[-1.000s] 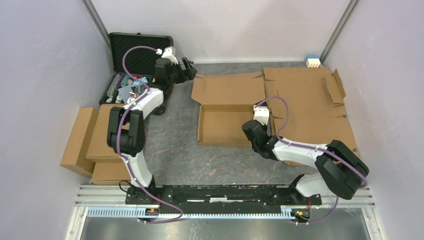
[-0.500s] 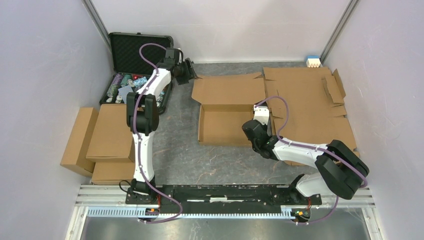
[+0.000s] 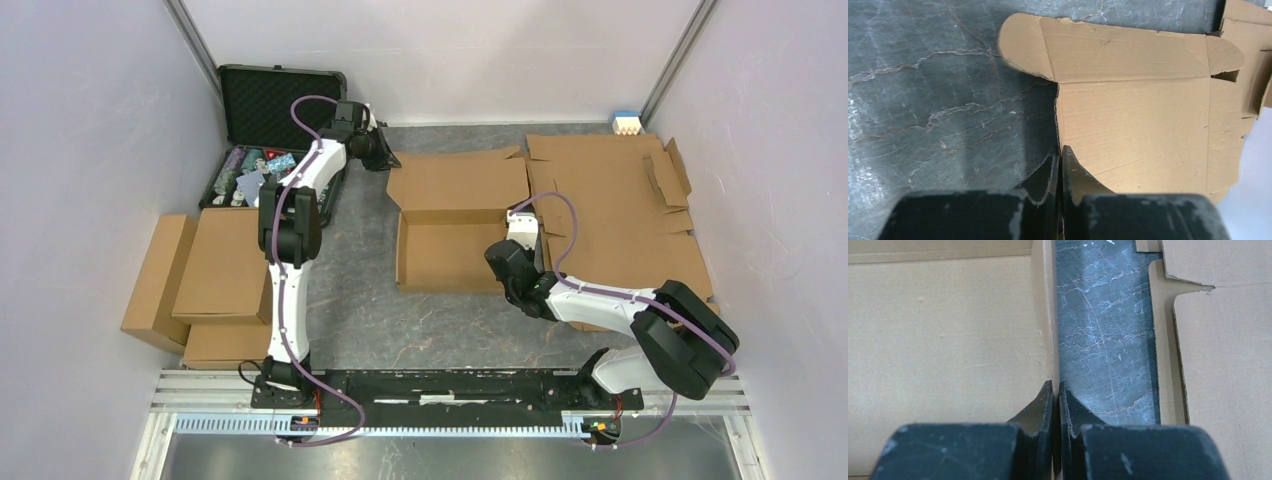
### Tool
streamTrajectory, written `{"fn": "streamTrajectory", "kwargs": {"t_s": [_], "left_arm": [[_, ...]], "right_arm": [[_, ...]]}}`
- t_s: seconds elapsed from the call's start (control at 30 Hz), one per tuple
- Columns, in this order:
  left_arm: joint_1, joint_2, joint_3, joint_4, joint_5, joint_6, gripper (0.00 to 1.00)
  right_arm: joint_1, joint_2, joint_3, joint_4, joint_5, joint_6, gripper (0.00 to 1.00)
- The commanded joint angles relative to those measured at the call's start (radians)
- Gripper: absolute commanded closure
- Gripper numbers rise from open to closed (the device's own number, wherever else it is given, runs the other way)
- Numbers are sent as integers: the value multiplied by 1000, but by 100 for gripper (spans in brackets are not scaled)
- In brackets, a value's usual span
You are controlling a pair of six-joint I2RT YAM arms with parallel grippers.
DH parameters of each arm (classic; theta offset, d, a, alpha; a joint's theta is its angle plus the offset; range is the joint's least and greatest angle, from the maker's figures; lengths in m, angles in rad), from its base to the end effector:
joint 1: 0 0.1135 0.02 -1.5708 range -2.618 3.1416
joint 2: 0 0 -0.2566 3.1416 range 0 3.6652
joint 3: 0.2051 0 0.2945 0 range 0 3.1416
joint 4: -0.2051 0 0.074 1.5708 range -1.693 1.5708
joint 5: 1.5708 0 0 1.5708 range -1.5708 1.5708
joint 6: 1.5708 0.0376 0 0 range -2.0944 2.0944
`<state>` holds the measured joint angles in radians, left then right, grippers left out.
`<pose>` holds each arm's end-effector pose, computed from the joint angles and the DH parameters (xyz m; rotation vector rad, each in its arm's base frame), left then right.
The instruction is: Fold the paper box
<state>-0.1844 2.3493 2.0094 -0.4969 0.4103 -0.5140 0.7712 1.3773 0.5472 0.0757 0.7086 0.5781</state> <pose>0.5524 -0.1183 0.1761 -0.2102 2.4679 -0.8075 0.2209 0.1805 0.1228 0.1314 2.1138 -0.0392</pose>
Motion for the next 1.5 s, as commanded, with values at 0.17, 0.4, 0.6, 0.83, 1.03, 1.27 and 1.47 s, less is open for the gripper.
{"fn": "streamTrajectory", "kwargs": {"t_s": [0.17, 0.4, 0.6, 0.83, 1.03, 1.27, 1.47], "left_arm": [[-84, -244, -165, 143, -128, 174, 98], [-207, -511, -492, 457, -366, 284, 98], [-327, -725, -902, 925, -585, 405, 98], [-447, -873, -1290, 1365, -707, 421, 98], [-546, -893, -1506, 1631, -826, 416, 98], [-582, -927, -1597, 1683, -870, 424, 98], [-586, -929, -1629, 1704, -859, 425, 98]], "right_arm": [[-3, -23, 8, 31, 19, -7, 100], [-3, -35, 17, 10, 37, -3, 100], [-3, -19, 47, -35, 42, 28, 100], [-3, 11, 76, -73, 55, 63, 100], [-3, 31, 80, -97, 39, 93, 100], [-3, 15, 104, -145, 57, 77, 98], [-3, -39, 57, -129, 83, 70, 79]]}}
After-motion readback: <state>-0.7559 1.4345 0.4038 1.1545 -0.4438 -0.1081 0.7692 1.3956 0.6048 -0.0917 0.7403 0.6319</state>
